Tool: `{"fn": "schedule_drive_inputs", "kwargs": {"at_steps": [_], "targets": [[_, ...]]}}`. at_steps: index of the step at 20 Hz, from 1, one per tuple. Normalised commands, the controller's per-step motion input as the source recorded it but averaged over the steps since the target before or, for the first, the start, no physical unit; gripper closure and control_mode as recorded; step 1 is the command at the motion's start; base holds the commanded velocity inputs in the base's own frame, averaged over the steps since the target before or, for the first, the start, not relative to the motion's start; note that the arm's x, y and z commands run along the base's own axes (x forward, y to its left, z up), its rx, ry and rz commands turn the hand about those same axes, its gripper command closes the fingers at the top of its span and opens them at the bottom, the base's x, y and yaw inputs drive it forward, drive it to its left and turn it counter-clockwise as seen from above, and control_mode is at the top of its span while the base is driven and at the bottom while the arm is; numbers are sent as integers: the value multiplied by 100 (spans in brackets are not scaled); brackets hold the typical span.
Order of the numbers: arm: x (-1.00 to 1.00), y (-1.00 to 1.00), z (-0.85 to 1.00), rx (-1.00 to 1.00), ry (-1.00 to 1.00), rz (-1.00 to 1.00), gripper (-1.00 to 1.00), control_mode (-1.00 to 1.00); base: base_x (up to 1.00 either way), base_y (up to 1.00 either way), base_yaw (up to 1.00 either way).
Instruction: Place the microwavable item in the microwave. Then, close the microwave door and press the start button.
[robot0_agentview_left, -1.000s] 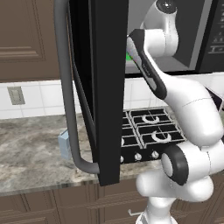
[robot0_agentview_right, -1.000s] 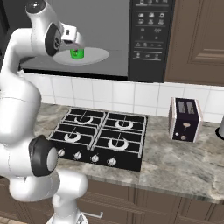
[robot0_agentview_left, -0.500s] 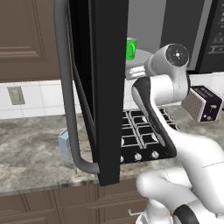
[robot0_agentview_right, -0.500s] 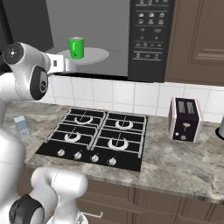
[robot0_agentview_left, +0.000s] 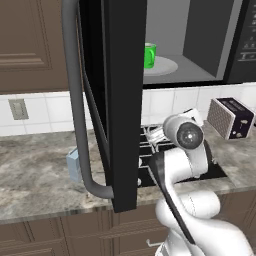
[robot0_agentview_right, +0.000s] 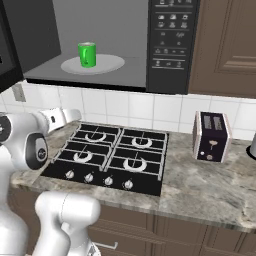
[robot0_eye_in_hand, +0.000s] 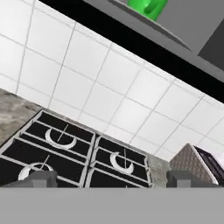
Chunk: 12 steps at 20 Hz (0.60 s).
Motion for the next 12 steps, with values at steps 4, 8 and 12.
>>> {"fn": "schedule_drive_inputs", "kwargs": {"at_steps": [4,8,12], "targets": [[-21,6,-54,-42,0,-8,-100,-100,0,0,0],[-17,21,-39,-42,0,-13,-100,-100,0,0,0],[-5,18,-45,-41,-5,-9,-100,-100,0,0,0]]}}
